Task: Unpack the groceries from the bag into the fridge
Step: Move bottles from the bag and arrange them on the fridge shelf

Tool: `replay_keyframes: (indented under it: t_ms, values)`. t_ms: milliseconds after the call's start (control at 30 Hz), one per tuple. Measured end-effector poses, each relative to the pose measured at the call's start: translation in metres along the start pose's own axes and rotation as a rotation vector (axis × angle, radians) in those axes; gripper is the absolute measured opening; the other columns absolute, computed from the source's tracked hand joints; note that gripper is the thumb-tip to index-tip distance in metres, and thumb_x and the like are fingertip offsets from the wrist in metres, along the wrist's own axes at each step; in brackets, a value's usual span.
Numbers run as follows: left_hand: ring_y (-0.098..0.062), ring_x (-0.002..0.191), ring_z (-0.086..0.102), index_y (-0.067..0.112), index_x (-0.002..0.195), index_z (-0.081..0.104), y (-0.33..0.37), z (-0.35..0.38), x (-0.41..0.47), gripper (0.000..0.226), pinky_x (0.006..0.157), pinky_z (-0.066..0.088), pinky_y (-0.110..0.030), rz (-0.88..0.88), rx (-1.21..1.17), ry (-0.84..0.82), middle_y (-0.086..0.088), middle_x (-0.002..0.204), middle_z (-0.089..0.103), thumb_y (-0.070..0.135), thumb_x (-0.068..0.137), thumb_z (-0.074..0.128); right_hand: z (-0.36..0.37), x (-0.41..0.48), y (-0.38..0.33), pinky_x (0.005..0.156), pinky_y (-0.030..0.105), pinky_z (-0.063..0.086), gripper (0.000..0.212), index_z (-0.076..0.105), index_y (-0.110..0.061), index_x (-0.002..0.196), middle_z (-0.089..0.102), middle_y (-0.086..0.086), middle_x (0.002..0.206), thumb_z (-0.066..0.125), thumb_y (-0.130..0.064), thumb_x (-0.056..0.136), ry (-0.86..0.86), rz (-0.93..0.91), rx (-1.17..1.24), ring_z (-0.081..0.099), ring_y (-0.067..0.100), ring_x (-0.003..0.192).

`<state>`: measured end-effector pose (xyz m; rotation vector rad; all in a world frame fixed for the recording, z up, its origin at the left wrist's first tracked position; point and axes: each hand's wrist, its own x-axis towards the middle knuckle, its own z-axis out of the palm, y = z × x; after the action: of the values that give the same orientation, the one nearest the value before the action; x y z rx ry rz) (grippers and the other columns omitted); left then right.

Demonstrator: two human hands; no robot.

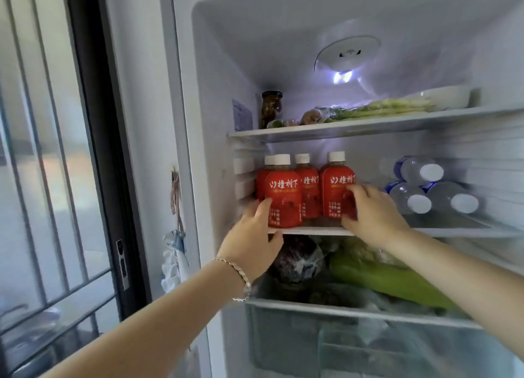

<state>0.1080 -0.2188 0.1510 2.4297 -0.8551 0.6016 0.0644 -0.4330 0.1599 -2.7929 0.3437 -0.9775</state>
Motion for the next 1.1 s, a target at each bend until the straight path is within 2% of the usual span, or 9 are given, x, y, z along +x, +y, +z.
replay_keyframes:
  t_ms: [100, 167, 233, 400, 533, 600, 733, 967, 1100]
  values:
    - [-0.023, 0.116, 0.052, 0.014, 0.123, 0.054, 0.002, -0.016, -0.045, 0.035, 0.098, 0.043, -0.033, -0.081, 0.14, -0.143, -0.004, 0.125, 0.053, 0.028, 0.092, 0.046, -0.003, -0.018, -0.009, 0.106, 0.039, 0.033, 0.053, 0.042, -0.011, 0.132, 0.043, 0.01, 0.135, 0.062, -0.025, 0.085, -0.001, -0.072, 0.095, 0.04, 0.028, 0.125]
    - [-0.024, 0.109, 0.057, 0.011, 0.113, 0.062, 0.003, -0.024, -0.076, 0.034, 0.087, 0.046, -0.028, -0.264, 0.207, -0.284, -0.005, 0.106, 0.059, 0.032, 0.094, 0.045, -0.002, -0.037, -0.026, 0.103, 0.036, 0.036, 0.047, 0.046, -0.011, 0.129, 0.046, 0.008, 0.132, 0.061, -0.022, 0.086, -0.042, -0.159, 0.245, 0.043, 0.025, 0.123]
    - [-0.023, 0.107, 0.058, 0.009, 0.109, 0.064, 0.003, -0.029, -0.11, 0.036, 0.077, 0.041, -0.022, -0.41, 0.309, -0.4, -0.003, 0.094, 0.056, 0.034, 0.095, 0.042, 0.001, -0.063, -0.046, 0.099, 0.032, 0.039, 0.041, 0.05, -0.013, 0.125, 0.051, 0.005, 0.125, 0.06, -0.024, 0.087, -0.202, -0.301, 0.334, 0.049, 0.021, 0.117]
    - [-0.026, 0.11, 0.058, 0.007, 0.114, 0.062, -0.024, -0.041, -0.233, 0.035, 0.087, 0.044, -0.027, -0.705, 0.384, -0.549, -0.009, 0.119, 0.062, 0.032, 0.095, 0.045, 0.004, -0.154, -0.113, 0.087, 0.028, 0.045, 0.044, 0.055, -0.019, 0.121, 0.06, -0.001, 0.115, 0.053, -0.048, 0.089, -0.827, -0.69, 0.162, 0.056, 0.015, 0.098]
    - [-0.029, 0.113, 0.056, 0.003, 0.118, 0.06, -0.014, -0.069, -0.35, 0.037, 0.091, 0.044, -0.031, -0.918, 0.411, -0.592, -0.013, 0.121, 0.06, 0.028, 0.097, 0.042, 0.007, -0.24, -0.176, 0.085, 0.028, 0.044, 0.043, 0.055, -0.016, 0.123, 0.058, 0.0, 0.123, 0.052, -0.044, 0.091, -1.042, -0.937, 0.048, 0.056, 0.02, 0.107]
    - [-0.031, 0.112, 0.056, 0.002, 0.117, 0.059, 0.001, -0.085, -0.414, 0.033, 0.089, 0.044, -0.033, -1.022, 0.396, -0.545, -0.014, 0.119, 0.06, 0.021, 0.097, 0.041, 0.01, -0.288, -0.208, 0.079, 0.028, 0.044, 0.041, 0.057, -0.014, 0.12, 0.06, 0.002, 0.12, 0.053, -0.041, 0.09, -1.087, -1.045, 0.03, 0.057, 0.022, 0.106]
    - [-0.03, 0.106, 0.059, 0.008, 0.11, 0.061, 0.039, -0.122, -0.556, 0.033, 0.081, 0.047, -0.031, -1.298, 0.475, -0.507, -0.011, 0.115, 0.062, 0.029, 0.092, 0.044, 0.004, -0.407, -0.27, 0.087, 0.031, 0.048, 0.037, 0.06, -0.011, 0.113, 0.062, 0.004, 0.117, 0.053, -0.038, 0.089, -1.116, -1.29, 0.004, 0.058, 0.023, 0.101]
    - [-0.028, 0.096, 0.062, 0.008, 0.105, 0.064, 0.174, -0.187, -0.83, 0.03, 0.079, 0.048, -0.029, -1.859, 0.381, -0.329, -0.008, 0.1, 0.062, 0.026, 0.091, 0.045, -0.106, -0.669, -0.356, 0.087, 0.032, 0.046, 0.04, 0.059, -0.003, 0.116, 0.059, 0.016, 0.109, 0.049, -0.034, 0.092, -1.045, -1.929, -0.015, 0.056, 0.031, 0.101]
    - [-0.027, 0.1, 0.06, 0.013, 0.1, 0.062, 0.287, -0.22, -0.977, 0.024, 0.083, 0.047, -0.031, -2.132, 0.321, -0.177, -0.008, 0.115, 0.064, 0.028, 0.088, 0.047, -0.196, -0.825, -0.38, 0.09, 0.027, 0.04, 0.047, 0.053, -0.002, 0.127, 0.052, 0.015, 0.131, 0.044, -0.035, 0.096, -0.965, -2.23, -0.083, 0.049, 0.029, 0.119]
